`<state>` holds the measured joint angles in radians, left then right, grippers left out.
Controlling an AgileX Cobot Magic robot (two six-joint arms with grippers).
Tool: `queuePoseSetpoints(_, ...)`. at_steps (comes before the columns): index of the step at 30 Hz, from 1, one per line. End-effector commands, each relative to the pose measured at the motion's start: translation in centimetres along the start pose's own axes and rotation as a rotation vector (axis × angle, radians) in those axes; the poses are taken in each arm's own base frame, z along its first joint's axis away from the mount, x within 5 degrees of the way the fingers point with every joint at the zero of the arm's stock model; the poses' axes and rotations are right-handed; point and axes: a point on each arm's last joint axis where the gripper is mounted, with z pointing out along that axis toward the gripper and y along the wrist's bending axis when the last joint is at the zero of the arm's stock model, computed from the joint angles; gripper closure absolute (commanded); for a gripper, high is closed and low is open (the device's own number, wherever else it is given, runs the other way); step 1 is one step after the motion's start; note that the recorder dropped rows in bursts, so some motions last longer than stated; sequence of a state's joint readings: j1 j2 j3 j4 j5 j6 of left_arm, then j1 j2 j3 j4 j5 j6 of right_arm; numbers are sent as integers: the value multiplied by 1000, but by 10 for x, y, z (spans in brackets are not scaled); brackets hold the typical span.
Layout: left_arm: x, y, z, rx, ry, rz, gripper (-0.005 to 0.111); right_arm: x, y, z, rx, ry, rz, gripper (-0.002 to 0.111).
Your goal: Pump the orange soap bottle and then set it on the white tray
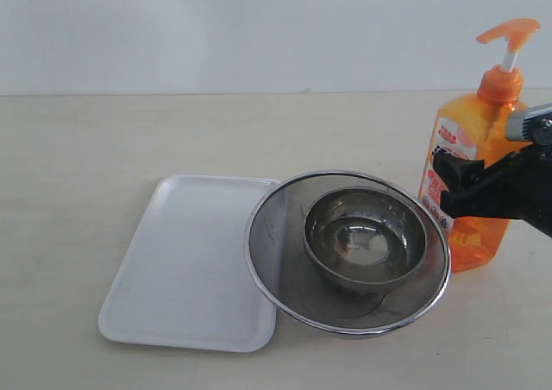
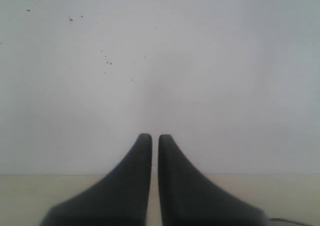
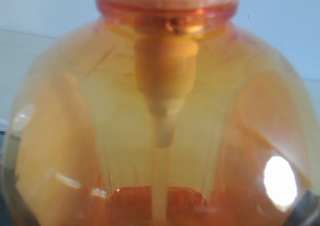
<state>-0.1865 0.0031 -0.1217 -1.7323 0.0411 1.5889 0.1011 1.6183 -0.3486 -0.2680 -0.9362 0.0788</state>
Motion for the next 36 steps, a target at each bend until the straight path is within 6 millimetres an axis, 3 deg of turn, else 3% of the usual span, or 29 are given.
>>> queuePoseSetpoints(1,5,-6,-1,68,34,129,102,-3,0,0,-2,-27,-1,107)
queuePoseSetpoints(9,19,5,-1,-52,156,-17,102,-3,0,0,-2,-27,-1,107)
queuePoseSetpoints(14,49,11,-2,-73,219,-13,102,-3,0,0,-2,-27,-1,107)
queuePoseSetpoints(16,48,11,-2,-71,196,-12,102,-3,0,0,-2,-28,0,107)
queuePoseSetpoints(28,68,12,-8,-55,434,156,102,-3,0,0,-2,-28,0,107)
queuePoseSetpoints(36,68,12,-8,-54,434,155,102,-3,0,0,-2,-28,-1,107)
